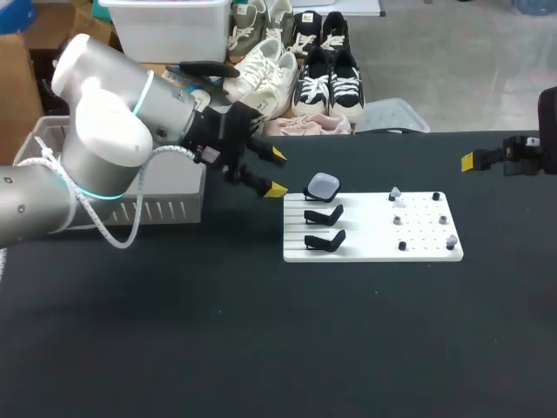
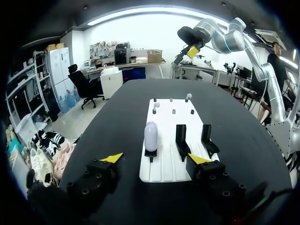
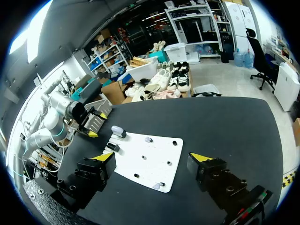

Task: Pick up each earbud case from the left stands, insert the matching earbuds, close the lid, and place the case in the box.

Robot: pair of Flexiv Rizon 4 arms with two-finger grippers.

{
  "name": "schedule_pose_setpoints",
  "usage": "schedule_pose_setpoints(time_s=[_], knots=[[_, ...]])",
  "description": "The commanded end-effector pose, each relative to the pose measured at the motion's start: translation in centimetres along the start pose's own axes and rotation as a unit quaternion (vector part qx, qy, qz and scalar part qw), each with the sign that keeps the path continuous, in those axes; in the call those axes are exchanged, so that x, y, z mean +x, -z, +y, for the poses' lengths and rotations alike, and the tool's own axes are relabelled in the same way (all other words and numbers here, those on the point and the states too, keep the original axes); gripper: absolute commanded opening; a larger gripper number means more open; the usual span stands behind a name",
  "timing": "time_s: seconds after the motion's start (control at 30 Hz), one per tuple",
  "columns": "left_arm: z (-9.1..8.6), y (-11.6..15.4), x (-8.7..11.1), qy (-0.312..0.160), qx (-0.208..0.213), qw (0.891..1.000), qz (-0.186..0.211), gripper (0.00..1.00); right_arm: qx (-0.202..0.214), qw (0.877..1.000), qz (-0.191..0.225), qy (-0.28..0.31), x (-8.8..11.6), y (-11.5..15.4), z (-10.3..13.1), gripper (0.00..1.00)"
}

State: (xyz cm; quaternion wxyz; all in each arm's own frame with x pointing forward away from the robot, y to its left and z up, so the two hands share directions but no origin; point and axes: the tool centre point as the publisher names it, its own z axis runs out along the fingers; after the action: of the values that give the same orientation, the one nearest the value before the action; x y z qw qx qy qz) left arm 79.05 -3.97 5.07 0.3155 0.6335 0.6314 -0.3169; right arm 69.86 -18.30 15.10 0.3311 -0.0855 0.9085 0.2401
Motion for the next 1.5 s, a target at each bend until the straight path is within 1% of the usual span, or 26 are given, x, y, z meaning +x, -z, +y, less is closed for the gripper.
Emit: schedule_pose_setpoints(time_s=[0.03, 0.2, 0.27, 0.37, 0.43, 0.57, 0.73, 0.8, 1.0, 1.2, 1.3, 1.5], knots=[[0.9, -1.1, -0.2, 0.002, 0.008, 1.000, 0.002, 0.83, -0.004, 1.000, 0.001, 0.001, 0.0, 0.0, -0.2, 1.00], [1.2, -2.4, -0.4, 0.005, 0.010, 1.000, 0.002, 0.78, -0.004, 1.000, 0.001, 0.001, 0.0, 0.0, -0.2, 1.00], [1.3, -2.7, -0.4, 0.007, 0.010, 1.000, 0.002, 0.78, -0.004, 1.000, 0.001, 0.001, 0.0, 0.0, -0.2, 1.00], [1.5, -3.2, -0.4, 0.009, 0.011, 1.000, 0.002, 0.75, -0.004, 1.000, 0.001, 0.001, 0.0, 0.0, -0.2, 1.00], [1.6, -3.5, -0.4, 0.010, 0.012, 1.000, 0.002, 0.73, -0.004, 1.000, 0.001, 0.001, 0.0, 0.0, -0.2, 1.00], [1.9, -3.9, -0.4, 0.013, 0.014, 1.000, 0.002, 0.67, -0.004, 1.000, 0.001, 0.001, 0.0, 0.0, -0.2, 1.00], [2.2, -3.9, -0.8, 0.023, 0.017, 1.000, -0.007, 0.62, -0.004, 1.000, 0.001, 0.001, 0.0, 0.0, -0.2, 1.00], [2.1, -3.8, -1.0, 0.026, 0.021, 0.999, -0.011, 0.62, -0.004, 1.000, 0.001, 0.001, 0.0, 0.0, -0.2, 1.00], [0.8, -3.4, -1.0, 0.023, 0.039, 0.999, -0.020, 0.67, -0.004, 1.000, 0.001, 0.001, 0.0, 0.0, -0.2, 1.00], [0.3, -4.3, -0.9, 0.023, 0.038, 0.999, -0.020, 0.71, -0.004, 1.000, 0.001, 0.001, 0.0, 0.0, -0.2, 1.00], [0.2, -4.6, -1.0, 0.023, 0.037, 0.999, -0.021, 0.67, -0.004, 1.000, 0.001, 0.001, 0.0, 0.0, -0.2, 1.00], [0.0, -5.1, -1.2, 0.020, 0.038, 0.999, -0.023, 0.64, -0.004, 1.000, 0.001, 0.001, 0.0, 0.0, -0.2, 1.00]])
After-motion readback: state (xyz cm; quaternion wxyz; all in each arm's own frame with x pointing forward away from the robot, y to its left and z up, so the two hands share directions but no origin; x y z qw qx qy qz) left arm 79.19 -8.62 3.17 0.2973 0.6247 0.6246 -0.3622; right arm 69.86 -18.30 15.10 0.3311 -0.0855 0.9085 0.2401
